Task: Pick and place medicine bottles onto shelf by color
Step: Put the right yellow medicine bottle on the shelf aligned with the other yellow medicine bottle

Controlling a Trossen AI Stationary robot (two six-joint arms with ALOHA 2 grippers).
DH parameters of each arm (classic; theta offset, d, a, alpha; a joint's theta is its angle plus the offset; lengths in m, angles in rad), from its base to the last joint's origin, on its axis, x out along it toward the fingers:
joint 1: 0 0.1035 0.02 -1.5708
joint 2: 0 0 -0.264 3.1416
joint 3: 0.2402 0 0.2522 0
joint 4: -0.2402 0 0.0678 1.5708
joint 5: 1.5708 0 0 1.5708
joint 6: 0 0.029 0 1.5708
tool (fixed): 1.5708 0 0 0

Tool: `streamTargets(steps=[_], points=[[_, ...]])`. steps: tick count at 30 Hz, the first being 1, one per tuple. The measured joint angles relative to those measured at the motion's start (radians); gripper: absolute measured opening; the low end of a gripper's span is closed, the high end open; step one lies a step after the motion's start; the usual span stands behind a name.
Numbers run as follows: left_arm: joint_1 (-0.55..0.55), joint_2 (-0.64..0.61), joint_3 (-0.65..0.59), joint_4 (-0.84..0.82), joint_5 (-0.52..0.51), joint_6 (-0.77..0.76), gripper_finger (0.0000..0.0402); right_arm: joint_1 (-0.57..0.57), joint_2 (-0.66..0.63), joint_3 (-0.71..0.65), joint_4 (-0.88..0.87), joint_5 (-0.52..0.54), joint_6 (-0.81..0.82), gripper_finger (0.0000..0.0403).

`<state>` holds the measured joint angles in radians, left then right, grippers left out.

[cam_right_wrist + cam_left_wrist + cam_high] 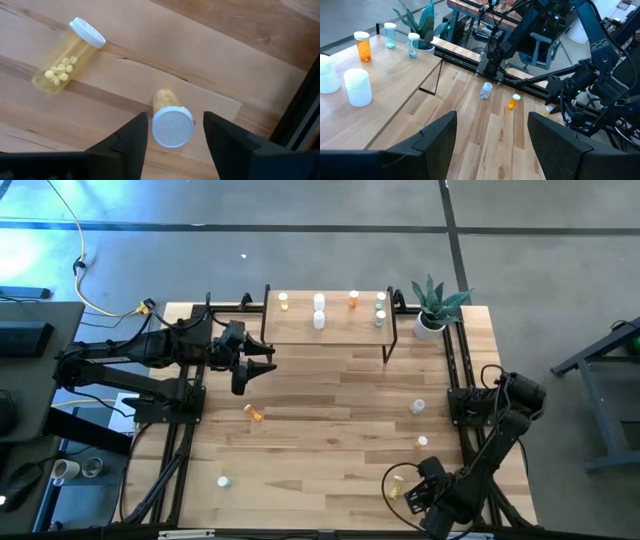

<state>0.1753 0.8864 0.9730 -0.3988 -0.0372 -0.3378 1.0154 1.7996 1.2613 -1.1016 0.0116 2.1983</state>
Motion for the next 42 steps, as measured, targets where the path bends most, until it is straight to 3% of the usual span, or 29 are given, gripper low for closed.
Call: streamTargets(steps=[14, 23, 30, 42], points=[[0.0, 0.0, 0.0, 0.0, 0.0, 0.0, 0.0234, -0.015, 0.0, 0.0, 0.02, -0.012, 0.0, 0.0155], [0.0, 0.0, 0.0, 0.0, 0.0, 0.0, 0.0234, -0.014, 0.0, 0.0, 0.023, -0.021, 0.003, 0.0111], [0.0, 0.0, 0.0, 0.0, 0.0, 0.001, 0.0234, -0.02, -0.006, 0.0, 0.025, -0.021, 0.003, 0.0106], [0.0, 0.003, 0.0, 0.0, 0.101, 0.087, 0.0234, -0.087, -0.144, 0.0, 0.051, 0.069, -0.024, 0.0104]])
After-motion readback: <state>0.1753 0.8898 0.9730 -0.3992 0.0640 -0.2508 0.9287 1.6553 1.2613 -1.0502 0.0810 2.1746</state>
